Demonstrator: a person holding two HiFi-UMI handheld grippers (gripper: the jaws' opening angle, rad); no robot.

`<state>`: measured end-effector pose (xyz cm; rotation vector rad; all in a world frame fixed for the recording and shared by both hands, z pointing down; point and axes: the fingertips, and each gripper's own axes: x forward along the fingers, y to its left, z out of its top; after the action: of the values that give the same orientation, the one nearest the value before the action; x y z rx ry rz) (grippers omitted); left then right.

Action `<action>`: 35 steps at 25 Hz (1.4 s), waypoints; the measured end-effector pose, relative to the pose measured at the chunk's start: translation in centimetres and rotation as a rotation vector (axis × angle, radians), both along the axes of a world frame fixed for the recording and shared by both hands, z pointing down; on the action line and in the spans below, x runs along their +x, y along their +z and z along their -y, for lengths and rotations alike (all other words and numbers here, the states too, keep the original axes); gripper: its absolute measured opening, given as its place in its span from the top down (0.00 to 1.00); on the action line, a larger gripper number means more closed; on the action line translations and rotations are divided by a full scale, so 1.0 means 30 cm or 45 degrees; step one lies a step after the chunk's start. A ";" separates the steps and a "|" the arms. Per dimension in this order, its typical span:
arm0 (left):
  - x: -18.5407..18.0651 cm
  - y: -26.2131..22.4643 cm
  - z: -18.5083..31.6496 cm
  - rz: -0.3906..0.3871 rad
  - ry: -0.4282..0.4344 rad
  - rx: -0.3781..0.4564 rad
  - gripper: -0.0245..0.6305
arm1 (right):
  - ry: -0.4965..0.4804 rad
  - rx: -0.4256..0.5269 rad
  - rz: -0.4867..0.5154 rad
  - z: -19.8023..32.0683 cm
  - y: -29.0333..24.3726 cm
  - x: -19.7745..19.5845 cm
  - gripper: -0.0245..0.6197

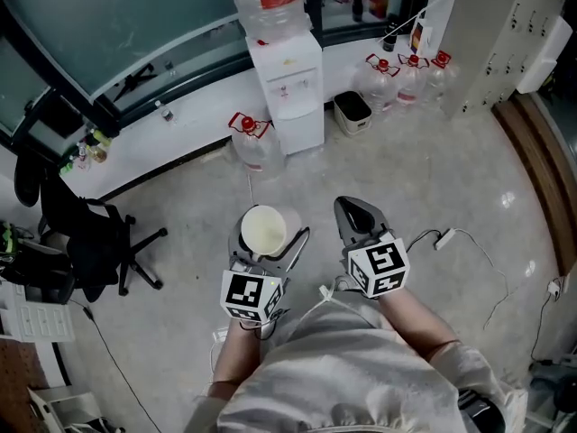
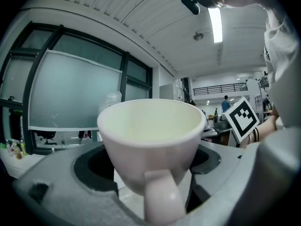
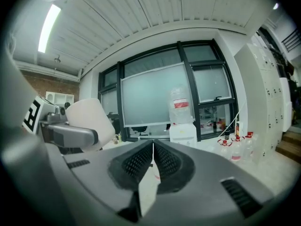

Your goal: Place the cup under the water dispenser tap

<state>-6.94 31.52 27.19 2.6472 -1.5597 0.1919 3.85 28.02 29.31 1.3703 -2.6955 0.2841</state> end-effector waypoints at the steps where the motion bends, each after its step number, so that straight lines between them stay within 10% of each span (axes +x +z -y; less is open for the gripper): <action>1: 0.029 0.006 0.032 0.000 -0.005 -0.002 0.27 | -0.007 -0.004 -0.005 0.032 0.006 0.027 0.92; 17: 0.204 0.205 0.462 0.014 -0.043 -0.215 0.27 | -0.017 -0.190 -0.033 0.427 0.191 0.234 0.92; 35: 0.147 0.364 1.294 0.022 0.177 -0.305 0.27 | 0.110 -0.329 -0.159 1.159 0.331 0.130 0.92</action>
<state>-2.53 -7.29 38.10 2.5696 -1.2667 0.3838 7.75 -6.75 39.24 1.3781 -2.4037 0.5160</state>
